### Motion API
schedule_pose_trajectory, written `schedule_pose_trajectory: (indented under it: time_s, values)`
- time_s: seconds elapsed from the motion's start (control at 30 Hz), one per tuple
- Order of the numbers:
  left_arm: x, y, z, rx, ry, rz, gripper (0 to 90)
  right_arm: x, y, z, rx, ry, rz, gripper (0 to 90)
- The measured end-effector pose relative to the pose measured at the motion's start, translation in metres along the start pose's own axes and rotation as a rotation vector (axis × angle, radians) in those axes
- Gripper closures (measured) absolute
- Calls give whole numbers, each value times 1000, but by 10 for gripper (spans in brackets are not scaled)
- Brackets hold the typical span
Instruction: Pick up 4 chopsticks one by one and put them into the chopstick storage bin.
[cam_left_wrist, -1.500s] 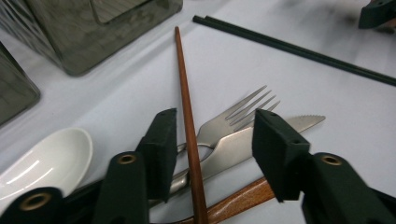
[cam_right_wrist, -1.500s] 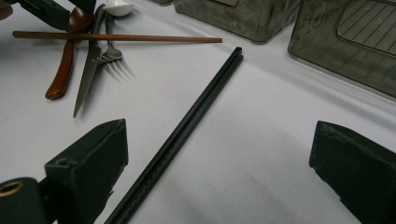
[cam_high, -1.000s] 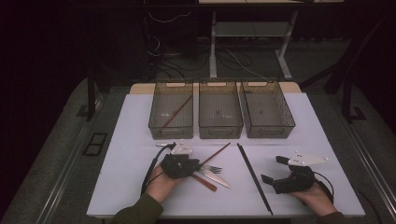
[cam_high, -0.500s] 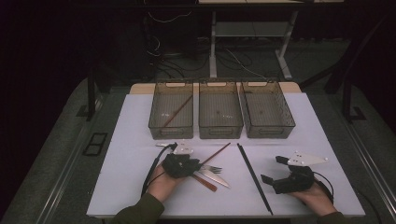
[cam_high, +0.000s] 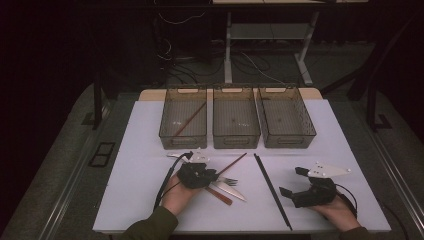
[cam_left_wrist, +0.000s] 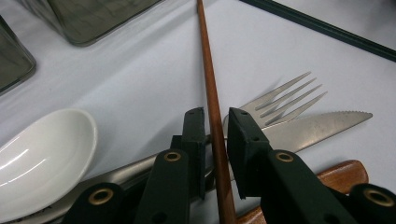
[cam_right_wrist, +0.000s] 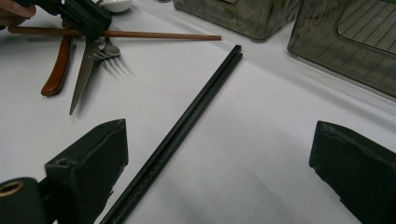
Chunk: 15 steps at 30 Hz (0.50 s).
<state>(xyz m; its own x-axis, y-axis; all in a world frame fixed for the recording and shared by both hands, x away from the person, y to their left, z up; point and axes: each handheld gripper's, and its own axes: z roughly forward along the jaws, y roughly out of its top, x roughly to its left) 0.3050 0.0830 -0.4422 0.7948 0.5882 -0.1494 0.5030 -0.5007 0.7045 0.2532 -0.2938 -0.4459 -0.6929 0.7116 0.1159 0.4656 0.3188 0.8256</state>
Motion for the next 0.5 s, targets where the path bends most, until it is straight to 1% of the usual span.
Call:
schedule_pose_trajectory:
  time_s: [0.23,0.27,0.5]
  values:
    - [0,1,1,13,1,5,784,0,0,0,0,-1,-1,40]
    - [-1,1,1,15,2,0,794,0,0,0,0,-1,-1,40]
    - [-1,2,1,27,4,14,810,0,0,0,0,-1,-2,40]
